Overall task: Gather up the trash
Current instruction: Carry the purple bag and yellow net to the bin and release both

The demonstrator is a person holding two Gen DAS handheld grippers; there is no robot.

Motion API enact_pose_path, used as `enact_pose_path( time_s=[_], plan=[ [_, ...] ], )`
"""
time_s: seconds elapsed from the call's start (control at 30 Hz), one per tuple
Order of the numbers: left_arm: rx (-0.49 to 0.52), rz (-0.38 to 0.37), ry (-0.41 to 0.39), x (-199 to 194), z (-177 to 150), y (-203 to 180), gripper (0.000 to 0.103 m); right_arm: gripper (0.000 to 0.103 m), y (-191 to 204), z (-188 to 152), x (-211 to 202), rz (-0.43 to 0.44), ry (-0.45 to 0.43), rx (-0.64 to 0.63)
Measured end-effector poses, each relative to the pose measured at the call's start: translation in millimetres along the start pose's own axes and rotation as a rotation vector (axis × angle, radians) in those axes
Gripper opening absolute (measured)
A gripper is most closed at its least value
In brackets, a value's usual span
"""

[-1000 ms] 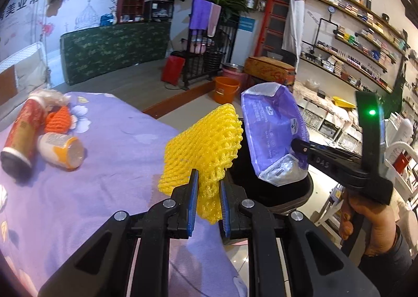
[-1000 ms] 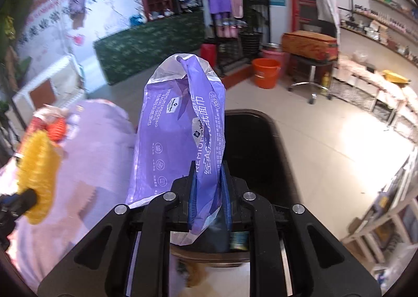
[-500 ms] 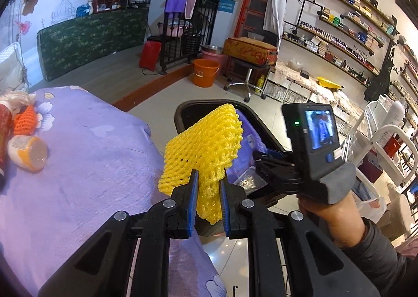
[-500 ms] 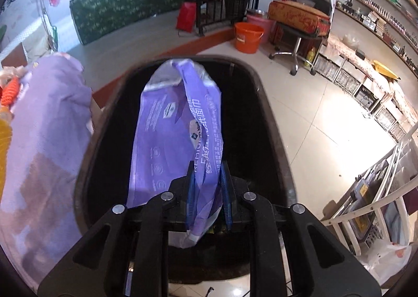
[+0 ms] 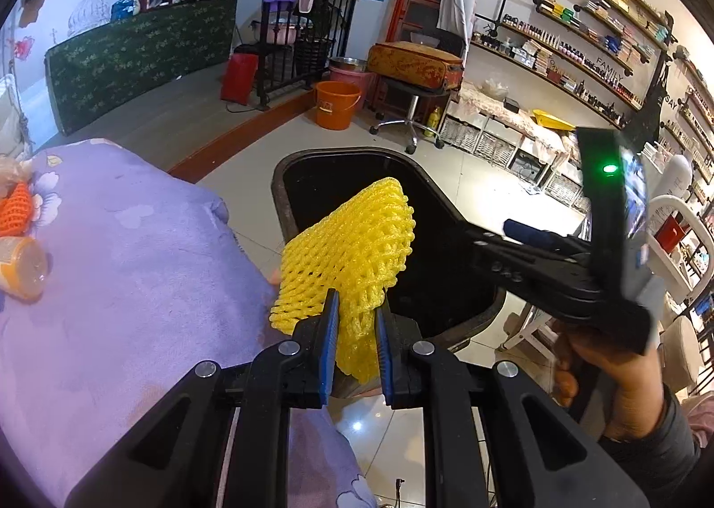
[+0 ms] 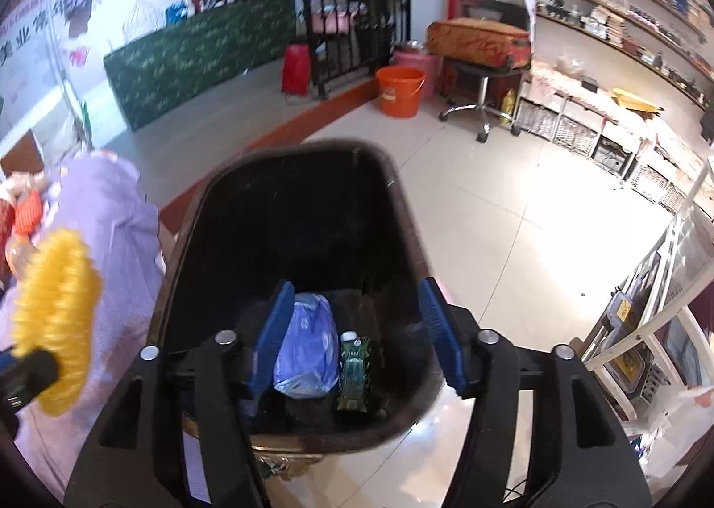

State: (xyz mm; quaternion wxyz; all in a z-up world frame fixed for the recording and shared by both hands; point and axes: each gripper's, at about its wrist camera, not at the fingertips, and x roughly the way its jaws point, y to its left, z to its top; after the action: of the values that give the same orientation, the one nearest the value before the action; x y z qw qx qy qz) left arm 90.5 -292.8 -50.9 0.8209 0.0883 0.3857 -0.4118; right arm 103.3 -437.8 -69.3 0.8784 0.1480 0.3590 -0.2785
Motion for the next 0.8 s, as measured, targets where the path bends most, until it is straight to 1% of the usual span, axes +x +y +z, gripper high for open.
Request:
enact_pose_path(
  time_s=[0.13, 0.3, 0.37, 0.53, 0.63, 0.73, 0.8],
  plan=[
    [0.022, -0.019, 0.028, 15, 7, -5, 0.015, 0.066, -13, 4, -17, -0.010, -0.030, 0.033],
    [0.040, -0.036, 0.065, 36, 12, -15, 0.015, 0.068, -24, 7, -31, -0.023, -0.059, 0.059],
    [0.058, -0.043, 0.080, 44, 14, -21, 0.015, 0.071, -27, 7, -35, -0.033, -0.069, 0.064],
    [0.065, -0.054, 0.118, 62, 17, -25, 0.015, 0.071, -40, 7, -41, -0.050, -0.086, 0.087],
    [0.060, -0.074, 0.150, 73, 21, -23, 0.015, 0.071, -49, 5, -45, -0.062, -0.089, 0.102],
    [0.070, -0.077, 0.174, 80, 20, -29, 0.015, 0.071, -54, 3, -44, -0.070, -0.086, 0.113],
    [0.073, -0.080, 0.189, 85, 20, -31, 0.018, 0.071, -58, 3, -44, -0.073, -0.082, 0.123]
  ],
)
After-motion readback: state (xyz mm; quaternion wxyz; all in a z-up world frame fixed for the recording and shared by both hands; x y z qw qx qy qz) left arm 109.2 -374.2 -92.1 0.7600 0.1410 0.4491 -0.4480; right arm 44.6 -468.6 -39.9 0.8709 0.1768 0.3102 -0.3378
